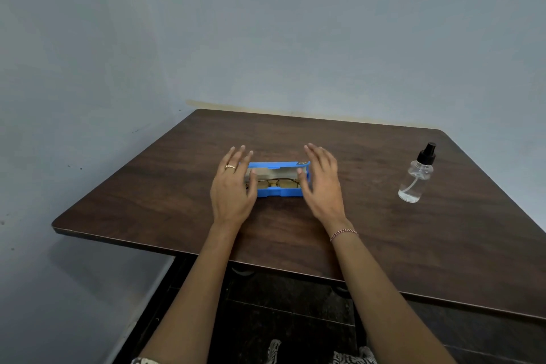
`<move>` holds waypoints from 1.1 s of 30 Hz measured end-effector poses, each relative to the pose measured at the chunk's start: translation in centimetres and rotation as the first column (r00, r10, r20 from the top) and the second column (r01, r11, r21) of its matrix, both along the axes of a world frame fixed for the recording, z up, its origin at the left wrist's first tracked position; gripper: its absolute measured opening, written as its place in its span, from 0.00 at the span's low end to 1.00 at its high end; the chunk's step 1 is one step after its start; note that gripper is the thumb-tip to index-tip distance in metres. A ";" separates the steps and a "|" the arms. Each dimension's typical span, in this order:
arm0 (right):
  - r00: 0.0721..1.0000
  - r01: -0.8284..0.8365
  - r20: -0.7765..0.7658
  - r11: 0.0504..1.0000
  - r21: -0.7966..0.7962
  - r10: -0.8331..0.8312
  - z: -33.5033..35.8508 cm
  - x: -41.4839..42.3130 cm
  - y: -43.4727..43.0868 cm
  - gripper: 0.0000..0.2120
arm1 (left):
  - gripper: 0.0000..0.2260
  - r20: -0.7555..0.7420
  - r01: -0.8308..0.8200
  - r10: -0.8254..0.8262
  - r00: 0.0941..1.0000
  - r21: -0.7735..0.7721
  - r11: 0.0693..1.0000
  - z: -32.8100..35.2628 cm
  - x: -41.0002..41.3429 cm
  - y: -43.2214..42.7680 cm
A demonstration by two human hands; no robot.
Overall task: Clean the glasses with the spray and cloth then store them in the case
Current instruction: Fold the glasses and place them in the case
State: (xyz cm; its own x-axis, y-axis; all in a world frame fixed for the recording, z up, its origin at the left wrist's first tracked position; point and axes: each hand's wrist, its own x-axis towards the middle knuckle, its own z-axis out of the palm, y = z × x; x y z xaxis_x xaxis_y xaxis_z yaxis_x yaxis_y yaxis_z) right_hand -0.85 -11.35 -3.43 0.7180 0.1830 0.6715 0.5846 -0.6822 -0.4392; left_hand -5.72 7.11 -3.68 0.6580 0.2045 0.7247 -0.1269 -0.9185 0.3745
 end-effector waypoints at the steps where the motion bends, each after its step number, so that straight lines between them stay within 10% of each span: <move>1: 0.999 -0.032 -0.010 0.996 -0.080 0.032 -0.1 0.0 0.1 0.24 | 0.18 -0.040 0.024 -0.022 0.999 0.035 0.999 -0.1 0.1 0.0; 6: 0.994 -0.100 -0.074 0.954 -0.281 0.082 -0.8 0.3 0.2 0.25 | 0.19 -0.178 0.057 -0.033 0.983 0.134 0.989 -0.7 0.6 -0.1; 21: 0.990 -0.066 -0.126 0.997 0.041 0.070 -0.5 -0.4 -0.4 0.07 | 0.11 -0.121 0.049 -0.043 0.992 0.051 0.997 -0.3 0.1 0.3; 33: 0.944 -0.031 -0.321 0.986 0.167 0.084 -1.0 0.8 -0.7 0.22 | 0.11 -0.155 0.244 -0.338 0.928 -0.430 0.869 -1.3 0.8 1.3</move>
